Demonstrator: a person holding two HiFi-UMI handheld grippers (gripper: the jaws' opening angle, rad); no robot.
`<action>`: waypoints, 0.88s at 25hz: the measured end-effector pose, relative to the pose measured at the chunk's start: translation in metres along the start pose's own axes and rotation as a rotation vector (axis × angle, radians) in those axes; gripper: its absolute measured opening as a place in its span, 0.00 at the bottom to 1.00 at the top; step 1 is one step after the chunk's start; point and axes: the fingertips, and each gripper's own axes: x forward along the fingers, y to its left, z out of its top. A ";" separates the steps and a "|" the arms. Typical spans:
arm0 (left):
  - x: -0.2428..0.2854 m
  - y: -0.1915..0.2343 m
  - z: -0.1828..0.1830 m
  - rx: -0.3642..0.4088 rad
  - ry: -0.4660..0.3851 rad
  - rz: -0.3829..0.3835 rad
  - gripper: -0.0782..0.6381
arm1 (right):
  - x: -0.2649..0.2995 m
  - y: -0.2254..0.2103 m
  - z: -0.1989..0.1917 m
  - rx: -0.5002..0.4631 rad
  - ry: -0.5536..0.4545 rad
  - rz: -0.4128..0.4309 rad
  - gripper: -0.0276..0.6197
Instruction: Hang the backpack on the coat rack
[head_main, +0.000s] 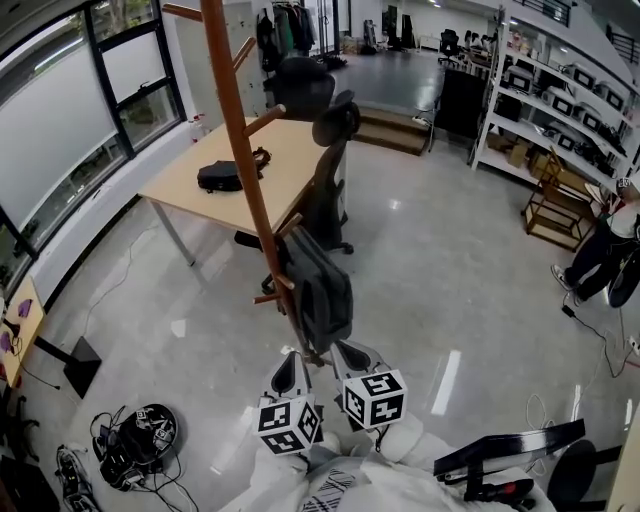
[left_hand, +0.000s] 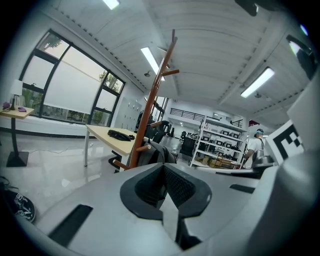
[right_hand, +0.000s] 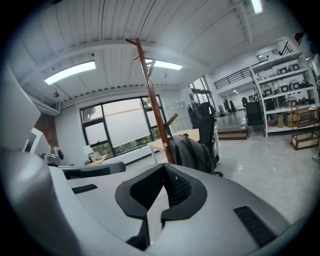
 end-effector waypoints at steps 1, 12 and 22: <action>0.000 -0.001 -0.001 -0.001 0.000 0.000 0.11 | -0.001 0.000 0.000 -0.004 0.002 0.001 0.06; -0.001 -0.010 -0.002 -0.006 -0.007 0.012 0.11 | -0.007 -0.002 -0.002 -0.026 0.017 0.021 0.06; -0.001 -0.015 -0.009 0.000 0.007 0.015 0.11 | -0.008 -0.004 -0.008 -0.021 0.027 0.038 0.06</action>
